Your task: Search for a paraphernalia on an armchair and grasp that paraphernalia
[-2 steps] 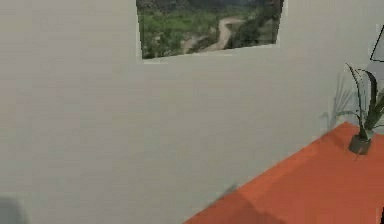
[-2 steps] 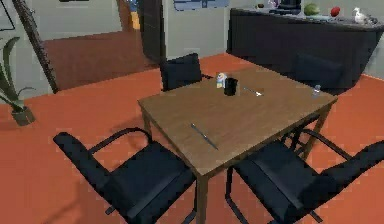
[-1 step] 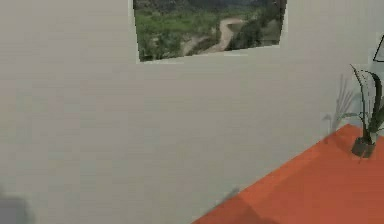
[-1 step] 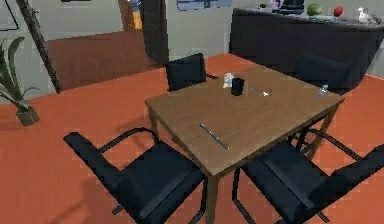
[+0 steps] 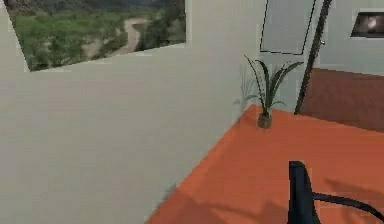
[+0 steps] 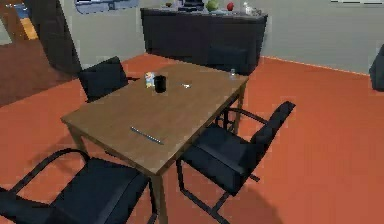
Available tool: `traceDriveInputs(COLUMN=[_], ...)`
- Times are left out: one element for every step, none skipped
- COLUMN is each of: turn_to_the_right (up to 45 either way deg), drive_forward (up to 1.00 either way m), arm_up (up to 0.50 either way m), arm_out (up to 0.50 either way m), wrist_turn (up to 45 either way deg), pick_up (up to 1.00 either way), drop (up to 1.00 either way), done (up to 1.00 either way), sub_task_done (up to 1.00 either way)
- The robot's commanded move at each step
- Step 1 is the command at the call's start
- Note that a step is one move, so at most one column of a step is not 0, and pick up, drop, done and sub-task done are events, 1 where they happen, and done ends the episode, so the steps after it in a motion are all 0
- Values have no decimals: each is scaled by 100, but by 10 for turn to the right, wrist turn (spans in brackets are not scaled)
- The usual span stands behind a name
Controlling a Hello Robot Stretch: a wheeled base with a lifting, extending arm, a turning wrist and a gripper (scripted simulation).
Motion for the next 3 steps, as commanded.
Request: traceDriveInputs(turn_to_the_right=[0, 330, 0], drive_forward=[85, 0, 45], arm_up=[0, 0, 0], arm_out=[0, 0, 0], wrist_turn=[0, 0, 0], pick_up=[0, 0, 0], drop=[0, 0, 0], done=[0, 0, 0], sub_task_done=[0, 0, 0])
